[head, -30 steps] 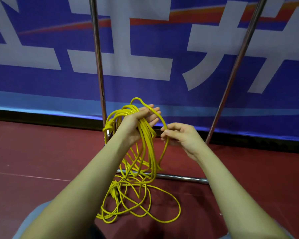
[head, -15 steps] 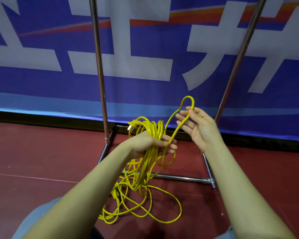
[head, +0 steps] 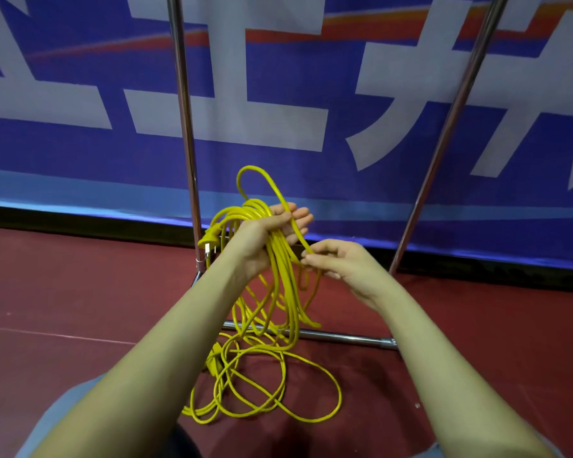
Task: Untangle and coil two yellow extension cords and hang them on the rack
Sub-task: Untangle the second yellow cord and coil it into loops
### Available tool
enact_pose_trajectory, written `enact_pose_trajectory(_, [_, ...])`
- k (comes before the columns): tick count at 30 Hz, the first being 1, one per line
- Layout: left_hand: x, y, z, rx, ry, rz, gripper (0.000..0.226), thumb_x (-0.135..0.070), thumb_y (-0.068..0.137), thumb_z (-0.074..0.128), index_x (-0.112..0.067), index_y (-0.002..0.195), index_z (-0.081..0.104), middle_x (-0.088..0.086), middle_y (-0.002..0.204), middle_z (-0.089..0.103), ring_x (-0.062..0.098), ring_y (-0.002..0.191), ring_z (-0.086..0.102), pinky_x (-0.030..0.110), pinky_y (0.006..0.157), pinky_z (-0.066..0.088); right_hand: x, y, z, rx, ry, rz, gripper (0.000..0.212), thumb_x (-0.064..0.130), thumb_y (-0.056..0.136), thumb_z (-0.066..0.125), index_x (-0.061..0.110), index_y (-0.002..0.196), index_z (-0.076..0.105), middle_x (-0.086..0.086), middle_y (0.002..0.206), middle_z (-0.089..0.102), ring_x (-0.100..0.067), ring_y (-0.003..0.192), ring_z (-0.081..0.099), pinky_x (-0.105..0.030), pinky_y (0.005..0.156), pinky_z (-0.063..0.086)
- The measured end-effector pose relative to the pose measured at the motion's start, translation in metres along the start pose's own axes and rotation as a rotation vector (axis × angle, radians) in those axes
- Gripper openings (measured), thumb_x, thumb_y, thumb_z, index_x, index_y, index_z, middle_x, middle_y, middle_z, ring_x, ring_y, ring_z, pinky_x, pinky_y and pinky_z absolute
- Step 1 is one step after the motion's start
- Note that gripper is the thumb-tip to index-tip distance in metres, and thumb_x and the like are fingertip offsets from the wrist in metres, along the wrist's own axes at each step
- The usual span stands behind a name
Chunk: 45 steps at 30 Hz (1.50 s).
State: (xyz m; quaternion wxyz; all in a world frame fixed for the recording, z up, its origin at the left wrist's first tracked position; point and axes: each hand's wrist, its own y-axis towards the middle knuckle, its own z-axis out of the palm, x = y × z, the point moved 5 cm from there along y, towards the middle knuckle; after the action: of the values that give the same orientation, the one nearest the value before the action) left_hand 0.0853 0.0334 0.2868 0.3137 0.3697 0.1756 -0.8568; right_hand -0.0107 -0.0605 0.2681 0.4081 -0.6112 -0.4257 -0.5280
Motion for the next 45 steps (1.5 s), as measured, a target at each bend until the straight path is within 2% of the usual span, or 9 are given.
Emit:
enact_pose_trajectory(7, [-0.017, 0.0, -0.02, -0.048, 0.042, -0.021, 0.024, -0.006, 0.097, 0.039, -0.002, 0.117, 0.052, 0.015, 0.106, 0.065, 0.018, 0.101, 0.064, 0.03, 0.078, 0.056, 0.012, 0.007, -0.015, -0.436, -0.012, -0.243, 0.017, 0.003, 0.09, 0.057, 0.015, 0.078, 0.056, -0.004, 0.062, 0.056, -0.007, 0.044, 0.044, -0.02, 0.046, 0.037])
enact_pose_trajectory(11, [-0.019, -0.003, -0.025, -0.101, 0.107, -0.08, 0.021, -0.009, 0.098, 0.038, -0.002, 0.1, 0.058, 0.009, 0.077, 0.072, 0.009, 0.05, 0.061, 0.02, 0.049, 0.051, -0.001, 0.011, -0.026, -0.53, -0.185, -0.21, 0.024, 0.008, 0.092, 0.055, 0.019, 0.071, 0.056, 0.0, 0.058, 0.055, -0.003, 0.043, 0.042, -0.024, 0.05, 0.032])
enact_pose_trajectory(15, [-0.012, -0.002, -0.03, -0.175, 0.256, -0.165, 0.027, -0.015, 0.1, 0.039, -0.002, 0.088, 0.059, 0.005, 0.059, 0.068, 0.006, 0.035, 0.047, 0.016, 0.04, 0.043, -0.006, 0.014, -0.025, -0.501, -0.209, -0.184, 0.025, 0.009, 0.093, 0.053, 0.021, 0.07, 0.056, 0.003, 0.057, 0.055, 0.0, 0.043, 0.042, -0.024, 0.051, 0.032])
enact_pose_trajectory(17, [-0.002, -0.003, -0.03, -0.164, 0.308, -0.268, 0.031, -0.018, 0.101, 0.037, -0.001, 0.086, 0.059, 0.01, 0.065, 0.071, 0.01, 0.057, 0.066, 0.021, 0.047, 0.052, 0.0, 0.01, -0.022, -0.499, -0.18, -0.229, 0.024, 0.01, 0.094, 0.053, 0.019, 0.072, 0.056, 0.002, 0.059, 0.055, -0.001, 0.044, 0.041, -0.022, 0.05, 0.032])
enact_pose_trajectory(20, [0.011, -0.003, -0.028, -0.12, 0.286, -0.358, 0.036, -0.021, 0.101, 0.036, 0.003, 0.091, 0.06, 0.017, 0.082, 0.072, 0.023, 0.101, 0.063, 0.033, 0.071, 0.055, 0.011, 0.004, -0.011, -0.436, -0.146, -0.289, 0.023, 0.007, 0.095, 0.051, 0.016, 0.074, 0.056, -0.001, 0.06, 0.053, -0.003, 0.042, 0.039, -0.017, 0.045, 0.032])
enact_pose_trajectory(25, [0.012, 0.0, -0.02, -0.111, 0.08, -0.273, 0.034, -0.024, 0.101, 0.039, 0.0, 0.091, 0.061, 0.015, 0.086, 0.071, 0.024, 0.081, 0.07, 0.036, 0.086, 0.051, 0.016, 0.004, 0.004, -0.213, -0.167, -0.301, 0.017, 0.003, 0.095, 0.05, 0.009, 0.081, 0.059, -0.002, 0.059, 0.051, -0.001, 0.041, 0.039, -0.013, 0.046, 0.032])
enact_pose_trajectory(29, [0.007, 0.002, -0.015, -0.142, -0.117, -0.166, 0.031, -0.017, 0.101, 0.04, -0.004, 0.075, 0.051, 0.014, 0.099, 0.068, 0.027, 0.104, 0.063, 0.038, 0.093, 0.047, 0.011, 0.005, 0.009, -0.103, -0.216, -0.212, 0.013, 0.004, 0.093, 0.053, 0.008, 0.082, 0.058, -0.004, 0.062, 0.057, -0.002, 0.041, 0.046, -0.013, 0.041, 0.034])
enact_pose_trajectory(35, [-0.004, 0.003, -0.01, -0.142, -0.118, -0.035, 0.025, -0.014, 0.1, 0.042, -0.009, 0.078, 0.053, 0.005, 0.062, 0.069, 0.013, 0.054, 0.067, 0.027, 0.056, 0.058, 0.004, 0.006, 0.014, -0.048, -0.339, -0.19, 0.01, 0.013, 0.096, 0.051, 0.013, 0.101, 0.06, 0.013, 0.062, 0.056, 0.004, 0.046, 0.046, -0.009, 0.052, 0.035])
enact_pose_trajectory(45, [-0.022, -0.004, 0.0, -0.019, -0.166, 0.202, 0.017, -0.004, 0.097, 0.042, -0.014, 0.106, 0.052, 0.001, 0.065, 0.065, 0.007, 0.04, 0.048, 0.021, 0.051, 0.05, 0.012, 0.009, 0.026, -0.015, -0.284, -0.255, 0.028, 0.017, 0.1, 0.044, 0.017, 0.073, 0.052, -0.003, 0.068, 0.046, -0.011, 0.063, 0.041, -0.024, 0.061, 0.036])
